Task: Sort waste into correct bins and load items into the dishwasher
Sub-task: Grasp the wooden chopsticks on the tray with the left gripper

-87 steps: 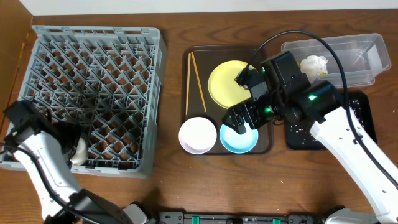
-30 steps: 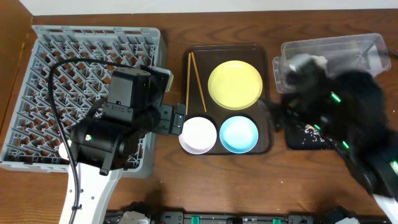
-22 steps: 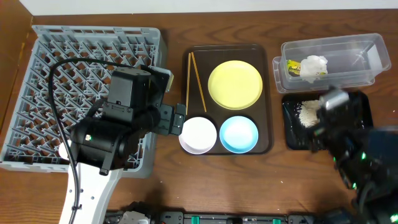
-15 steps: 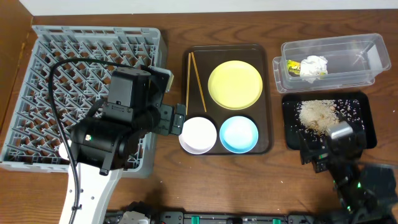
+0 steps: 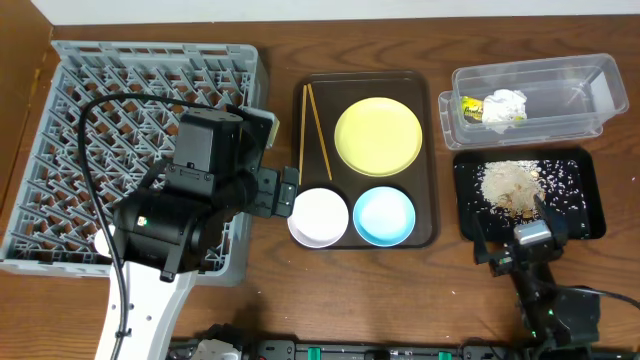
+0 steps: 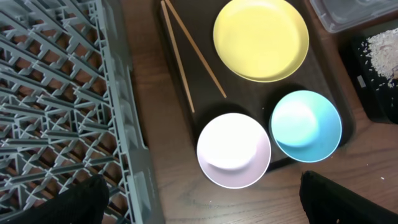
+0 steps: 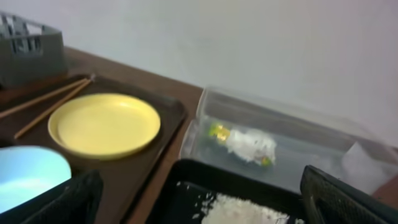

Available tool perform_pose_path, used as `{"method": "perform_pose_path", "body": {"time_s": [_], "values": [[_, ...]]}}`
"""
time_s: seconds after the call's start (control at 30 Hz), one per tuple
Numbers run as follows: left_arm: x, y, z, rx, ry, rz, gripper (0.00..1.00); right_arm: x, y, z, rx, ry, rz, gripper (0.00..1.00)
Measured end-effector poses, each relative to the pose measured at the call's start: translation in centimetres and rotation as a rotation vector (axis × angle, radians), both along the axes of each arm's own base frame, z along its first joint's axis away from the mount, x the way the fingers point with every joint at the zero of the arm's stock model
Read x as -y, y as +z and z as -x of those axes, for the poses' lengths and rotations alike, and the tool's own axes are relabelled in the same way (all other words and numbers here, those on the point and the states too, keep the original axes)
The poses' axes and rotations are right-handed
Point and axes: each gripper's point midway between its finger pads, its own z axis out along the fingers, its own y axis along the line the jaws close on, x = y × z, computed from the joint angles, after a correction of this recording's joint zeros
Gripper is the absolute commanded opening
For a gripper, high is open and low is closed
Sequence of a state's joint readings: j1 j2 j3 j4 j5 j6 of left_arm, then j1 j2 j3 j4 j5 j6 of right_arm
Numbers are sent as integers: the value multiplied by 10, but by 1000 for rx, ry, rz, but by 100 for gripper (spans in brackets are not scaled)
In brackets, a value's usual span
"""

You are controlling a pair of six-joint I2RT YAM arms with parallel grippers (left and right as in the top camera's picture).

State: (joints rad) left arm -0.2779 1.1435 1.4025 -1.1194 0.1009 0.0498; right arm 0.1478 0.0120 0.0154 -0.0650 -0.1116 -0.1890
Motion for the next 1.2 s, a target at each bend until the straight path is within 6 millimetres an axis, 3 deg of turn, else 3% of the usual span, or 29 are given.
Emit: {"method": "perform_pose_path", "body": {"time_s": [0.87,1.0,1.1,1.2], "values": [[1,1,0,2,0,6,98,-1,-3,0,-3,4,0,99],[21,5,1,-14,-27,128,98,-1,-3,0,-3,4,0,99],[40,22,-16,42,-27,255,99,-1,-3,0,-3,4,0,99],[44,14,-31,12,47,290,100,-1,-3,0,-3,4,0,99]]}}
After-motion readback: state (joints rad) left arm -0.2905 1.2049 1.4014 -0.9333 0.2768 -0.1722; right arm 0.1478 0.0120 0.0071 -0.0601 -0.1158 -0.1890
